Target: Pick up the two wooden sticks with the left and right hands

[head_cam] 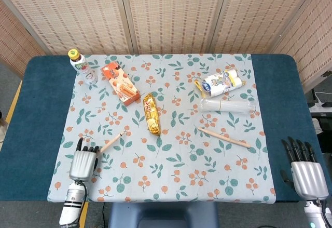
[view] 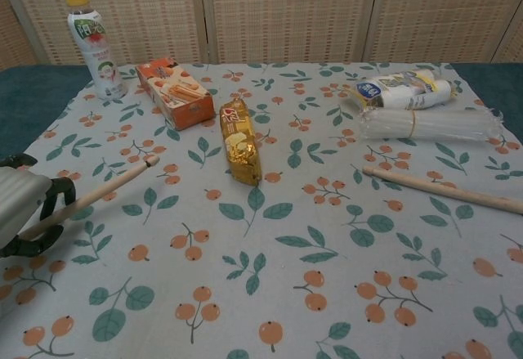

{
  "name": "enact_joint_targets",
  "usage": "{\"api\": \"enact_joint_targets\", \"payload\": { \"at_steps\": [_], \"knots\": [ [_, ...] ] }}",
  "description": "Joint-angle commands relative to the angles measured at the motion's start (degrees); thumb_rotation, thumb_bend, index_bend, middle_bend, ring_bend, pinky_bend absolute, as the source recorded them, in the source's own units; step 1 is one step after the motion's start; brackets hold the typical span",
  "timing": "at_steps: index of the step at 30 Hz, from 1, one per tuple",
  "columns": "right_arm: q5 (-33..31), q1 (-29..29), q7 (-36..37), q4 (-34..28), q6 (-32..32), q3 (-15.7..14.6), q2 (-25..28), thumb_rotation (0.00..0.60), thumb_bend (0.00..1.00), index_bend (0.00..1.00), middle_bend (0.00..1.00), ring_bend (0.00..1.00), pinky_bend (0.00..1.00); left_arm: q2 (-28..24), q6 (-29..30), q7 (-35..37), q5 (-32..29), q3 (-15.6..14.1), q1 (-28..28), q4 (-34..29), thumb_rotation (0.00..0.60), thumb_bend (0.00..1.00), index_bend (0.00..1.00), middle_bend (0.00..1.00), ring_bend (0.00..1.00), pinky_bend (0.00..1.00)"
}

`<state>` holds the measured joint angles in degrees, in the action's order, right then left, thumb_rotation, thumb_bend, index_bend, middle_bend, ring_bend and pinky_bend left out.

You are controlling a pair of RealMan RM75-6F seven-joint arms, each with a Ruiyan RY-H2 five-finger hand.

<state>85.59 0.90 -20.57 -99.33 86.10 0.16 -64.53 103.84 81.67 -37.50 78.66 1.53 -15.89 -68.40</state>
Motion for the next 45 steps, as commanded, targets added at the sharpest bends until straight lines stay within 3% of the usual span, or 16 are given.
{"api": "enact_joint_targets", "payload": {
  "at_steps": [1,7,11,15,21,29,45],
  "knots": [
    [-1.6,-0.9,-0.3,0.7,-1.5,0.9,-0.9,0.6,0.27,0.0,0.01,0.0,0.0,0.2,2.2,6.5,4.1,0.0,-0.3,4.2,0.6,0.61,0.81,0.86,0.51,0.16],
    [-13.1,-7.8,-2.7,0.5,-11.4,7.4,-2.6,0.6,0.27,0.01,0.02,0.0,0.0,-1.9,5.2,13.0,10.9,-1.7,-1.6,9.3,0.6,0.59,0.81,0.86,0.52,0.16],
    [-24.5,-13.8,-8.0,1.9,-18.8,11.7,-5.1,0.6,0.27,0.18,0.2,0.0,0.0,-2.6,6.4,13.8,13.3,-2.2,-2.1,11.3,0.6,0.59,0.81,0.86,0.52,0.16],
    [-33.5,-19.7,-18.1,4.3,-21.7,13.1,-8.8,0.6,0.27,0.26,0.26,0.03,0.0,-3.2,6.3,13.9,14.2,-2.5,-2.1,12.1,0.6,0.59,0.81,0.86,0.52,0.16],
    [-38.5,-25.0,-26.8,7.4,-21.2,12.0,-14.8,0.6,0.27,0.32,0.3,0.07,0.0,-3.4,6.6,15.1,14.8,-2.6,-1.9,13.5,0.6,0.59,0.81,0.86,0.52,0.16],
    [-43.9,-30.0,-32.4,11.0,-22.2,10.6,-20.7,0.6,0.27,0.39,0.34,0.11,0.0,-3.7,7.4,16.4,15.8,-2.6,-1.6,14.4,0.6,0.58,0.81,0.86,0.52,0.15],
    [-49.1,-33.6,-38.2,10.8,-18.7,7.4,-23.8,0.6,0.27,0.45,0.39,0.16,0.0,-3.8,7.6,18.5,15.6,-2.1,-0.7,15.7,0.6,0.58,0.81,0.86,0.53,0.15]
  ]
}}
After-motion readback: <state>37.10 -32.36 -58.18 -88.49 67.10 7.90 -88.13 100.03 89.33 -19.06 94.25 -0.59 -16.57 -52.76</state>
